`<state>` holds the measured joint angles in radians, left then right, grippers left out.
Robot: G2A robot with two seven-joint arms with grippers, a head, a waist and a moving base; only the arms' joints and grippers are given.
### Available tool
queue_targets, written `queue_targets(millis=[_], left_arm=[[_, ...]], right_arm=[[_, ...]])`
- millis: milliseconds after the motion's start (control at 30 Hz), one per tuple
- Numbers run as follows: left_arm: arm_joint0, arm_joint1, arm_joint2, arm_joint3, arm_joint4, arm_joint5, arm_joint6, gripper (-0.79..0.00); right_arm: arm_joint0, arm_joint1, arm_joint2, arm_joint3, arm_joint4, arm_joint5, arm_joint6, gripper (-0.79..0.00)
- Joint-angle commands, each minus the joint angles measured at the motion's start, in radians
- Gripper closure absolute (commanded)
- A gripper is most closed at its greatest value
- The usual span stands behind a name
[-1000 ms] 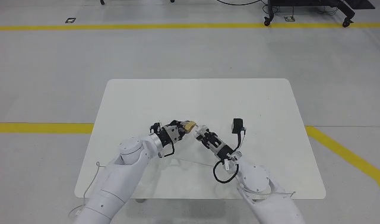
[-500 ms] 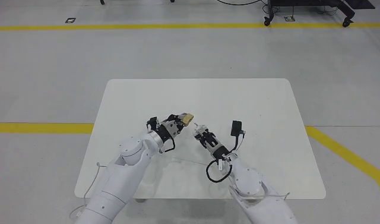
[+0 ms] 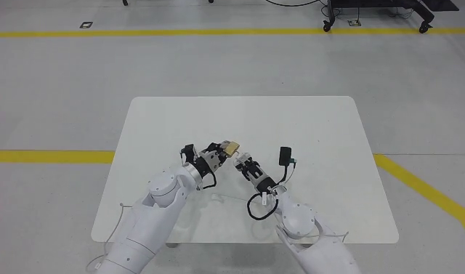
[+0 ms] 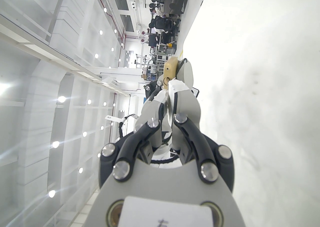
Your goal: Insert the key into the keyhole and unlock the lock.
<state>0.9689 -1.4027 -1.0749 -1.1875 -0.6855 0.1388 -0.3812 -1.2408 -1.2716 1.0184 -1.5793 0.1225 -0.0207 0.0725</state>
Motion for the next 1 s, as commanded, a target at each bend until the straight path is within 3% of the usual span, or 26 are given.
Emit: queue_targets(millis=[0, 200, 633, 967], left_arm=[[0.005, 0.0, 0.002, -0.006, 0.021, -0.016, 0.006, 0.0], [0.011, 0.002, -0.007, -0.006, 0.053, -0.048, -0.009, 0.0], [0.003, 0.039, -0.102, 0.035, 0.117, -0.041, -0.224, 0.0], [0.002, 0.032, -0.055, 0.009, 0.131, 0.044, -0.213, 0.0]], right_arm=[[-0.002, -0.001, 0.004, -0.001, -0.005, 0.005, 0.004, 0.0], [-0.006, -0.001, 0.021, -0.012, -0.01, 0.025, 0.055, 0.0], [-0.083, 0.045, 0.197, -0.087, 0.057, 0.045, 0.417, 0.0], [-0.068, 0.031, 0.127, -0.081, -0.012, 0.068, 0.31, 0.0]])
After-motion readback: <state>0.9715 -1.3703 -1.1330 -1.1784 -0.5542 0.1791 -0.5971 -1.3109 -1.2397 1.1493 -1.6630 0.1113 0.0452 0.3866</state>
